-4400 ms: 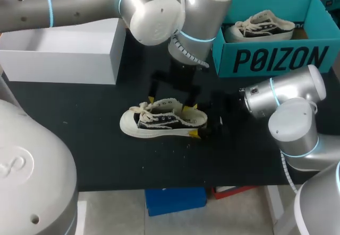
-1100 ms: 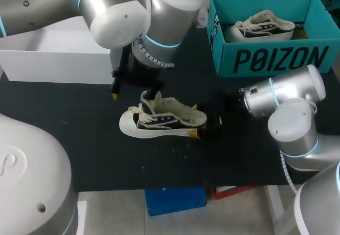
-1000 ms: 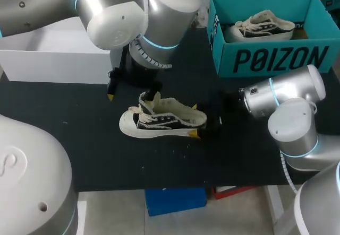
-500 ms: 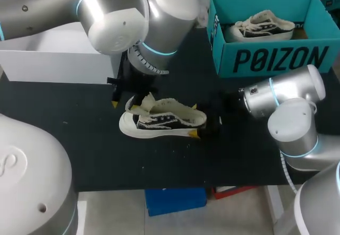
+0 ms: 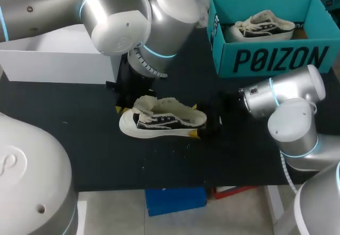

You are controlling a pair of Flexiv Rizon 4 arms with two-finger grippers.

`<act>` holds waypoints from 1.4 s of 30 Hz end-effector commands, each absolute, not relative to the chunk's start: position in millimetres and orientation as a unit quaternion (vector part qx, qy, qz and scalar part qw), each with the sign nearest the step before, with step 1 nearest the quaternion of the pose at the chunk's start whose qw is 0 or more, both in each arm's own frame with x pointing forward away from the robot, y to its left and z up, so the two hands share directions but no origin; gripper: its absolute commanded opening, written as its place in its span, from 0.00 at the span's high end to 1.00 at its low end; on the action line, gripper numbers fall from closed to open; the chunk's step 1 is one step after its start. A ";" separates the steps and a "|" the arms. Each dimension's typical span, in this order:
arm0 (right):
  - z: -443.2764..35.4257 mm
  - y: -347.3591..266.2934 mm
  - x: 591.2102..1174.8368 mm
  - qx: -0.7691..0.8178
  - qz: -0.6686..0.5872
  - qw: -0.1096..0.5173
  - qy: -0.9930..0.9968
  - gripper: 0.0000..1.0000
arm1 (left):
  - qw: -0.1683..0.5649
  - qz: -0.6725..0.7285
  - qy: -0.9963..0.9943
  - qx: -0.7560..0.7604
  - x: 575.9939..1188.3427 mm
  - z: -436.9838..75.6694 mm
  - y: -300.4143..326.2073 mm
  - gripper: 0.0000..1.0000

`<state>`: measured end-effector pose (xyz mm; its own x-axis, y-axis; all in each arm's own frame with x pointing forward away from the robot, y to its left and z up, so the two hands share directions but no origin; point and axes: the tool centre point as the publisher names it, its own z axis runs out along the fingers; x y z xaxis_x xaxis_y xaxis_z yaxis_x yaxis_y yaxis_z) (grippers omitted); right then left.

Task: Take the shoe out of the shoebox, open the shoe tongue, remove and reinsert the insole, then place the shoe into the shoebox

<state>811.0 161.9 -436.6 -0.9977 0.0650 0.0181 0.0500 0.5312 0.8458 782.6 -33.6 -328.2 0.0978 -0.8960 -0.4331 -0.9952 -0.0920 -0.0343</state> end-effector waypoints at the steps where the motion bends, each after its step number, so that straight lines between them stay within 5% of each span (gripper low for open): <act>1: -437.0 162.1 811.4 0.033 0.482 0.007 0.875 1.00 | 0.157 0.156 0.653 -0.724 783.8 -336.8 -30.4 0.97; 8: -437.0 162.1 811.4 0.033 0.482 0.007 0.875 1.00 | 0.144 0.128 0.672 -0.715 782.1 -328.3 -29.3 1.00; 14: -437.0 162.1 811.4 0.033 0.482 0.007 0.875 1.00 | 0.036 -0.029 0.774 -0.632 774.8 -288.9 -37.1 1.00; 23: -437.0 162.1 811.4 0.033 0.482 0.007 0.875 1.00 | 0.057 -0.099 0.840 -0.530 782.4 -242.2 -69.0 1.00; 34: -437.0 162.1 811.4 0.033 0.482 0.007 0.875 1.00 | -0.129 -0.132 0.982 -0.028 783.9 -257.8 -122.8 1.00; 42: -437.0 162.1 811.4 0.033 0.482 0.007 0.875 1.00 | -0.117 -0.097 0.987 0.048 798.5 -253.5 -150.1 1.00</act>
<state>811.0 161.9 -436.8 -0.9977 0.0651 0.0182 0.0501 0.5311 0.8459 786.6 -141.6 -250.0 -0.7283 -0.6826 0.0596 -0.6793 0.7078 -0.1938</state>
